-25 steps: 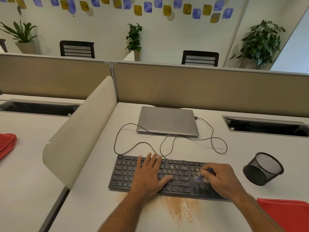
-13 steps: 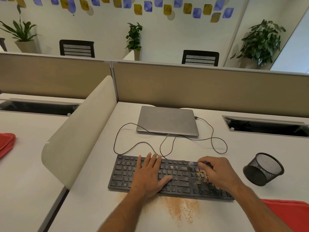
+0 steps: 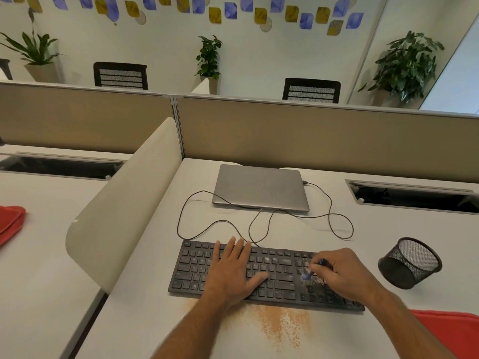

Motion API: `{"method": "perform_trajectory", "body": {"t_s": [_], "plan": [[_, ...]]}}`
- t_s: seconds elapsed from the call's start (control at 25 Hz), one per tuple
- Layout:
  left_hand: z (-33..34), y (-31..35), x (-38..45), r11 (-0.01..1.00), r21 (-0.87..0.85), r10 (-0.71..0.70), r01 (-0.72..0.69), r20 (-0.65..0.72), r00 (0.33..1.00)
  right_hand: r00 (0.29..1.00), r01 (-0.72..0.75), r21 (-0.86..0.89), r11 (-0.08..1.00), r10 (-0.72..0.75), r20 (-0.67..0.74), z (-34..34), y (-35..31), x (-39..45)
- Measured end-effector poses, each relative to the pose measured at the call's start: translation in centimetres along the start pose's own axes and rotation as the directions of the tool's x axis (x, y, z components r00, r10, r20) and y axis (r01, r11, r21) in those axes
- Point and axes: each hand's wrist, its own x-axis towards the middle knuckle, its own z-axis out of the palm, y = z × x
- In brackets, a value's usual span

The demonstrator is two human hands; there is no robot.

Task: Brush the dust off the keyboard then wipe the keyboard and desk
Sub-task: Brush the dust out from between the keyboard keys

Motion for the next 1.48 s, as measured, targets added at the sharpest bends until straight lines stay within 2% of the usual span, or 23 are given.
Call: {"method": "perform_trajectory", "body": {"t_s": [0.12,0.24,0.36,0.52,0.68,0.8,0.96,1.04,1.16,1.32,1.36,1.48], "plan": [[0.0,0.1,0.0,1.000,0.004,-0.002,0.002,0.002,1.000,0.998,0.022,0.006,1.000,-0.022,-0.061,0.1,0.2,-0.2],[-0.1,0.1,0.0,1.000,0.002,-0.002,0.002,0.003,1.000,1.000,0.017,0.006,1.000,-0.017,-0.001,0.2,0.3,-0.5],[-0.1,0.0,0.0,1.000,0.000,0.001,-0.001,0.002,1.000,0.995,0.045,0.006,0.999,-0.044,-0.092,0.2,0.5,-0.5],[-0.1,0.1,0.0,1.000,0.000,-0.002,0.002,0.005,1.000,1.000,0.021,-0.022,1.000,-0.021,-0.017,0.2,0.6,-0.7],[-0.2,0.1,0.0,1.000,0.005,-0.004,0.004,0.012,1.000,0.985,0.023,-0.008,1.000,-0.024,-0.168,0.3,1.0,-0.4],[-0.3,0.1,-0.1,1.000,0.005,-0.005,0.005,0.016,1.000,0.994,-0.003,-0.067,0.998,-0.004,-0.110,0.4,1.2,0.0],[-0.3,0.1,-0.1,1.000,0.003,-0.004,0.004,0.017,1.000,0.983,0.030,0.005,1.000,-0.029,-0.182,0.3,0.7,0.6],[-0.4,0.1,-0.1,1.000,0.001,-0.005,0.005,0.019,1.000,0.989,0.028,0.034,0.999,-0.023,-0.144,0.6,0.3,0.9],[-0.4,0.2,-0.2,1.000,-0.011,-0.004,0.005,0.011,1.000,0.994,-0.007,-0.036,0.999,0.003,-0.105,0.9,0.4,1.0],[-0.4,0.2,-0.2,1.000,-0.014,-0.003,0.003,0.008,1.000,0.983,-0.153,-0.239,0.959,0.123,-0.133,-0.5,1.1,1.2],[-0.4,0.2,-0.2,1.000,-0.014,-0.003,0.003,0.007,1.000,0.980,-0.159,-0.213,0.964,0.127,-0.154,-0.7,1.1,1.4],[-0.4,0.2,-0.2,1.000,-0.012,-0.006,0.006,0.006,1.000,0.982,-0.084,0.014,0.996,0.085,-0.170,-0.6,0.7,1.4]]}}
